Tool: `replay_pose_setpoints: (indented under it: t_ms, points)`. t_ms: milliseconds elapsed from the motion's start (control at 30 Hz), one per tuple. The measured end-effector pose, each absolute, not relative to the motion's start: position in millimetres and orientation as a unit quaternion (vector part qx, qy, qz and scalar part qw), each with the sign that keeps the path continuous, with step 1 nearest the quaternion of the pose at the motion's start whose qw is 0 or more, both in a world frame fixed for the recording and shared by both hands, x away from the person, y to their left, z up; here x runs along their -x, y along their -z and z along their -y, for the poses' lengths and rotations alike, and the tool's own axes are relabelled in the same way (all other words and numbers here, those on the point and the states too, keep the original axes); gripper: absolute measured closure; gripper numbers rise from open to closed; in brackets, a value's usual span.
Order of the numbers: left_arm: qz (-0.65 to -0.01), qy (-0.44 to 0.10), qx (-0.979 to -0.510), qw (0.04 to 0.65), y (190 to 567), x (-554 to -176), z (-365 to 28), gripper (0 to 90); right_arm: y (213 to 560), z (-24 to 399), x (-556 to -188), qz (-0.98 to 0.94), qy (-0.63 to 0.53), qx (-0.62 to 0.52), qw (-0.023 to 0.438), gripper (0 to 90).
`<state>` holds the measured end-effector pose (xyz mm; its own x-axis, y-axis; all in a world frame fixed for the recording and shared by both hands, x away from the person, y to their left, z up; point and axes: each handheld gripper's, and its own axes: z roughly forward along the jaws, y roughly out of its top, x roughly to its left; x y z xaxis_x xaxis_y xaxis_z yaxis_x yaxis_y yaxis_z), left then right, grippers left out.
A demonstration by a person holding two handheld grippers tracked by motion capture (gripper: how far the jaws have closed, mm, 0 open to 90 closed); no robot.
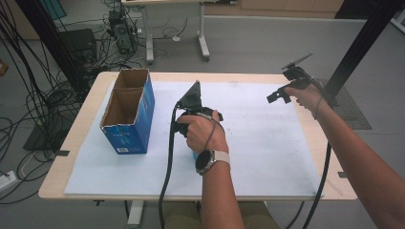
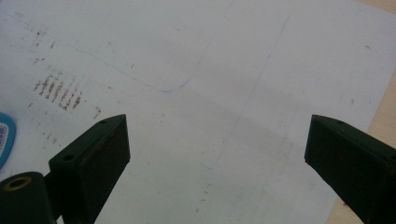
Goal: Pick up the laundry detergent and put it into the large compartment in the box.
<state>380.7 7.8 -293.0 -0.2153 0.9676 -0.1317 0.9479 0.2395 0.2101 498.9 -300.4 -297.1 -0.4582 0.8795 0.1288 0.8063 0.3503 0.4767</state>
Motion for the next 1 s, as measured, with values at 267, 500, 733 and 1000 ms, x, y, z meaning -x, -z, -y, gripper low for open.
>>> replay_pose_setpoints:
  t_ms: [267, 500, 733, 1000]
  points:
    - [-0.778, -0.043, -0.616, 0.116, 292.5, -381.6, -7.4, 14.7, 298.0, 301.0, -499.5, -0.818, -0.245, -0.515, 0.074, 6.8]
    - [-0.776, -0.044, -0.618, 0.115, 292.4, -382.0, -7.7, 20.6, 298.5, 301.2, -499.9, -0.818, -0.244, -0.515, 0.073, 6.8]
    - [-0.774, -0.045, -0.622, 0.114, 292.3, -382.5, -6.9, 24.5, 299.5, 300.9, -499.9, -0.818, -0.244, -0.515, 0.073, 6.7]
    - [-0.771, -0.044, -0.625, 0.117, 292.6, -383.4, -4.9, 31.5, 301.2, 301.9, -500.0, -0.817, -0.243, -0.517, 0.071, 6.8]
